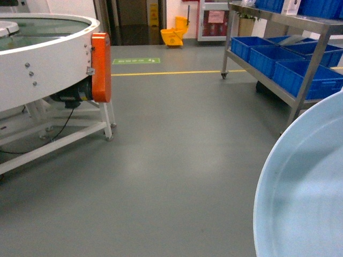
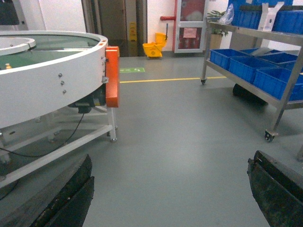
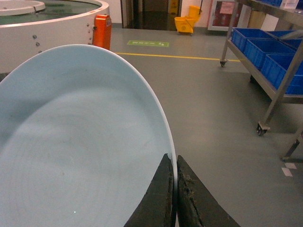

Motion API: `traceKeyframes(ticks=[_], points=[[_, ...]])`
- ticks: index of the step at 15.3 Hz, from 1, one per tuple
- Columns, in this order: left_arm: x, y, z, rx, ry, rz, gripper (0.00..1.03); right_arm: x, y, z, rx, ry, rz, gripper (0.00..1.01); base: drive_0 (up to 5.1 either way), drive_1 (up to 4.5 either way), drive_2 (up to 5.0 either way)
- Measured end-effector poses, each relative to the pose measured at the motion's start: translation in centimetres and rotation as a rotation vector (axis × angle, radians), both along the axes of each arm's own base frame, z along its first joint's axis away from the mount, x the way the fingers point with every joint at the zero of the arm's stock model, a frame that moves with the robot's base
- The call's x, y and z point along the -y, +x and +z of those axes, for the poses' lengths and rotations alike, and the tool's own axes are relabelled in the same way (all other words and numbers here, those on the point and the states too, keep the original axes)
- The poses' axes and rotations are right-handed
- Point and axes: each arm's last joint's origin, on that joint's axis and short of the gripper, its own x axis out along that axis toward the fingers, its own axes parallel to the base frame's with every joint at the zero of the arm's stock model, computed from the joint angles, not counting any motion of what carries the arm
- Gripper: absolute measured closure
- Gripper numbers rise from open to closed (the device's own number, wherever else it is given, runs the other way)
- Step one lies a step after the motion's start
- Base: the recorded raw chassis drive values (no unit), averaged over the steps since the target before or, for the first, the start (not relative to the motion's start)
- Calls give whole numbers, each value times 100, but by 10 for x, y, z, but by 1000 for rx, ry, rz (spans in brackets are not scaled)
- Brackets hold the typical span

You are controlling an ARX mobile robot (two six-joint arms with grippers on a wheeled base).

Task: Place blue tray on left shelf second layer neatly

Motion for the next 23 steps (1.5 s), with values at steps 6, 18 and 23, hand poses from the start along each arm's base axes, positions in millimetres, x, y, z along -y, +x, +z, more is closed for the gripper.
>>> traceKeyframes(ticks=[6,18,23], points=[[0,0,0,0,0,-2,5,0,0,0,0,0,-1,99,-202,224,-627],[0,0,0,0,0,-4,5,0,0,0,0,0,-1,99,-180,-38,-321],[0,0,0,0,0,-4,5,0,0,0,0,0,-1,99,-158,-158,-158]])
